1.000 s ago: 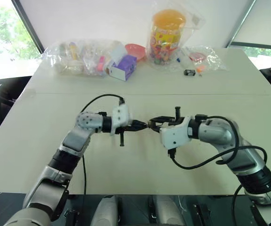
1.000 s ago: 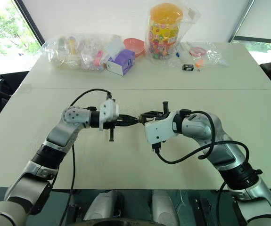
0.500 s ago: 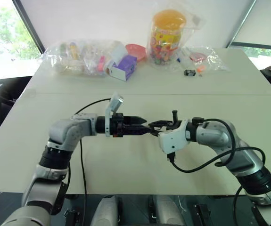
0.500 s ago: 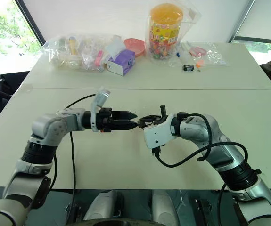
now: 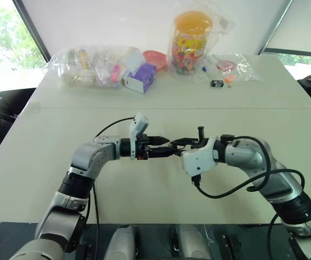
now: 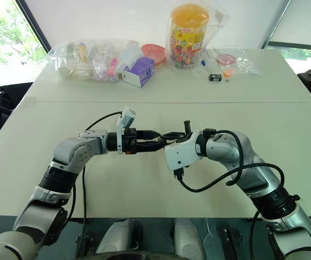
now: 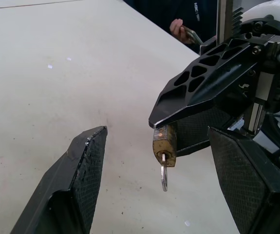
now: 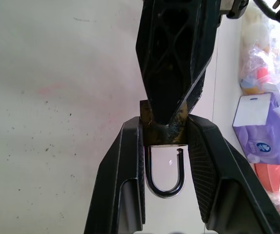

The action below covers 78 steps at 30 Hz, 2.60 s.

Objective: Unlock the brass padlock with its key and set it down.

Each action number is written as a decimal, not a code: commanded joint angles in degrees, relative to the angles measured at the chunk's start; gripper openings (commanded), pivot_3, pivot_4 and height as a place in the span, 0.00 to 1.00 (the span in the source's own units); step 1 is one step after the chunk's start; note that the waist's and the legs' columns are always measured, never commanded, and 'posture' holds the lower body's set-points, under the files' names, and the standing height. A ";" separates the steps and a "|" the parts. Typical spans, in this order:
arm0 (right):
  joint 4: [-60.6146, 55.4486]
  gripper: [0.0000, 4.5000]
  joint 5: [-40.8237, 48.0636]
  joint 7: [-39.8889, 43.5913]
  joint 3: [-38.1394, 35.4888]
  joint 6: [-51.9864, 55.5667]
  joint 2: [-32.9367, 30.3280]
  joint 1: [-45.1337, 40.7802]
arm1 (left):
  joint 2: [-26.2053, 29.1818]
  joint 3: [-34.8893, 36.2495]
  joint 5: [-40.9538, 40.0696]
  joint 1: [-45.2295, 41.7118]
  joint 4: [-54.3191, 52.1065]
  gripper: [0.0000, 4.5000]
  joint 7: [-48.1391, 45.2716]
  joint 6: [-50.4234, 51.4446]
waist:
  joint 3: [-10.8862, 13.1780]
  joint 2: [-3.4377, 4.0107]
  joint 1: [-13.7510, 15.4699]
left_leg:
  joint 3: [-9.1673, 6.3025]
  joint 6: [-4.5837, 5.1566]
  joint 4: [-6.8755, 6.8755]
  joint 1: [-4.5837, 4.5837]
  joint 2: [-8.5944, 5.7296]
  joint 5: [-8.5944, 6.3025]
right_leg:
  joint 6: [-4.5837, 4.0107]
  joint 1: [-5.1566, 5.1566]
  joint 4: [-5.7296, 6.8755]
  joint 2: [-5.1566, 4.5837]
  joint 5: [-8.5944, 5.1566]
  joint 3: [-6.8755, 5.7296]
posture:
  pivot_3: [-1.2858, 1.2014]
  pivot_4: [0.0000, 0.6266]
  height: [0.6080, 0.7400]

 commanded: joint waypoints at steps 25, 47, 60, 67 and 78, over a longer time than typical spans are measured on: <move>-11.74 0.99 16.85 3.43 -12.69 28.06 0.70 1.89 | 1.65 0.37 0.81 -2.16 1.32 0.00 -5.56 -1.54 | 0.00 0.00 0.06 | -0.01 0.01 0.00 -0.01 -0.01 -0.01 | 0.00 0.01 0.00 -0.03 0.00 0.00 | 0.52 0.24 0.96; -8.60 0.01 21.43 -8.22 -7.64 34.82 6.44 5.08 | 1.47 3.49 -2.95 -4.44 1.29 0.00 -7.83 2.89 | 0.00 0.00 -0.05 | -0.02 0.01 -0.01 -0.02 0.00 -0.01 | 0.00 0.00 0.00 -0.01 0.00 0.00 | 0.52 0.24 0.96; -10.14 0.01 21.61 -8.35 -11.93 33.78 0.30 14.47 | 0.74 2.10 -0.21 -3.60 1.44 0.00 -6.64 0.01 | 0.00 -0.01 0.17 | -0.02 0.02 -0.01 -0.04 -0.02 -0.01 | 0.00 0.00 -0.02 0.00 0.00 -0.01 | 0.52 0.24 0.96; -25.83 0.01 25.46 -10.76 -20.35 44.41 -1.35 24.93 | -4.61 -0.54 4.69 -4.94 10.50 0.00 -4.85 -5.52 | -0.01 0.01 0.23 | -0.02 0.03 -0.01 -0.03 -0.02 -0.02 | 0.00 0.02 -0.05 0.04 0.00 0.00 | 0.52 0.24 0.96; -35.76 0.01 26.85 -17.92 -19.39 54.96 -0.07 24.79 | -14.66 -1.75 13.37 -13.95 36.95 0.00 -5.46 -16.36 | 0.00 -0.02 0.16 | -0.03 0.04 -0.01 -0.03 -0.07 -0.03 | 0.01 0.02 -0.07 0.10 0.00 -0.06 | 0.52 0.24 0.96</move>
